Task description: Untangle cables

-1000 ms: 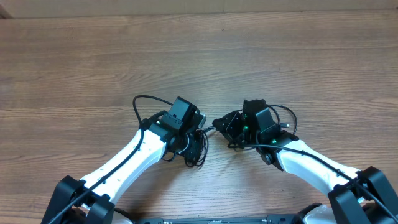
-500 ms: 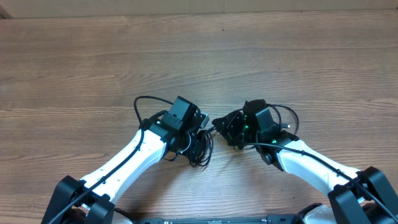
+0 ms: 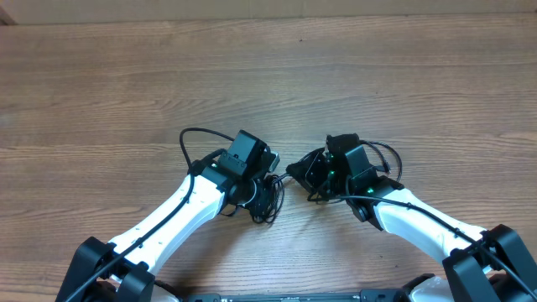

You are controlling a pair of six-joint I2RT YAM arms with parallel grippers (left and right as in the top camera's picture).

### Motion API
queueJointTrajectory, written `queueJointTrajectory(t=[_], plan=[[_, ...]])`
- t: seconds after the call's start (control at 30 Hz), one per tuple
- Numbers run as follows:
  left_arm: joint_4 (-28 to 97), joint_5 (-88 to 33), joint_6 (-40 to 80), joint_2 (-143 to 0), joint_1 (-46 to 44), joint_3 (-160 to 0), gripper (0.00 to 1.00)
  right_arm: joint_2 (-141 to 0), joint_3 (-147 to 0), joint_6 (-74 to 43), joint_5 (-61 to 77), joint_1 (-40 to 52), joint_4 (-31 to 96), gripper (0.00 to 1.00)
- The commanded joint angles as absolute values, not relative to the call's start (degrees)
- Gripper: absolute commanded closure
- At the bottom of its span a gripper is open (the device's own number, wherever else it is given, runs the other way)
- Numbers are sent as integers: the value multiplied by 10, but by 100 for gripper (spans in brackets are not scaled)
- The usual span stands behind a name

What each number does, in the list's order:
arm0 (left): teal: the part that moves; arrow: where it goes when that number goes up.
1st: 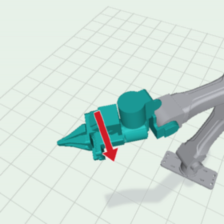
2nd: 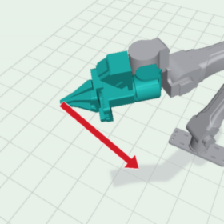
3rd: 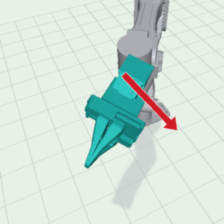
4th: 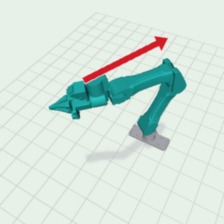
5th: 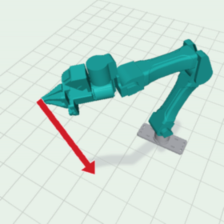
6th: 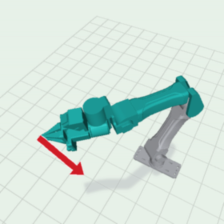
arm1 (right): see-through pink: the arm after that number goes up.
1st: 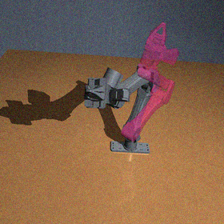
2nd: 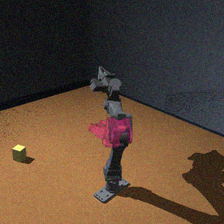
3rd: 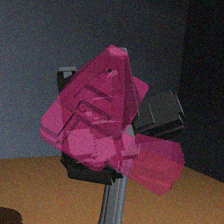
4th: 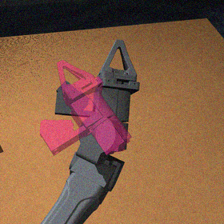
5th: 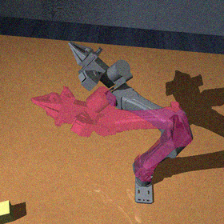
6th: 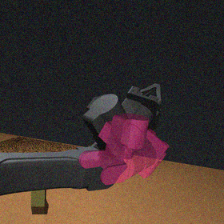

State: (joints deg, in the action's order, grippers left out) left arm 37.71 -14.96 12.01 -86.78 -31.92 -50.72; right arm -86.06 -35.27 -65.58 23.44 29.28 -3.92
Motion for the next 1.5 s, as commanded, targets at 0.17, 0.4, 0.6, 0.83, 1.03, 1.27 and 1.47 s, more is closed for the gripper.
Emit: queueJointTrajectory(t=[0.17, 0.4, 0.6, 0.83, 1.03, 1.27, 1.47], plan=[[349, -89, 176, -858, -322, -513, 55, -861, -360, -530, 310, 295, -37, 96], [321, -88, 216, -858, -322, -513, 45, -861, -360, -505, 316, 295, -29, 96], [326, -88, 224, -858, -322, -513, 44, -861, -360, -505, 320, 295, -39, 96], [339, -107, 234, -858, -322, -513, 46, -861, -360, -505, 316, 295, -65, 96], [380, -110, 310, -858, -322, -513, 48, -861, -360, -505, 290, 295, -64, 96], [388, -166, 443, -858, -323, -513, 46, -861, -360, -505, 178, 296, -36, 96], [387, -166, 520, -858, -323, -513, 41, -862, -360, -505, 158, 296, -20, 96]])
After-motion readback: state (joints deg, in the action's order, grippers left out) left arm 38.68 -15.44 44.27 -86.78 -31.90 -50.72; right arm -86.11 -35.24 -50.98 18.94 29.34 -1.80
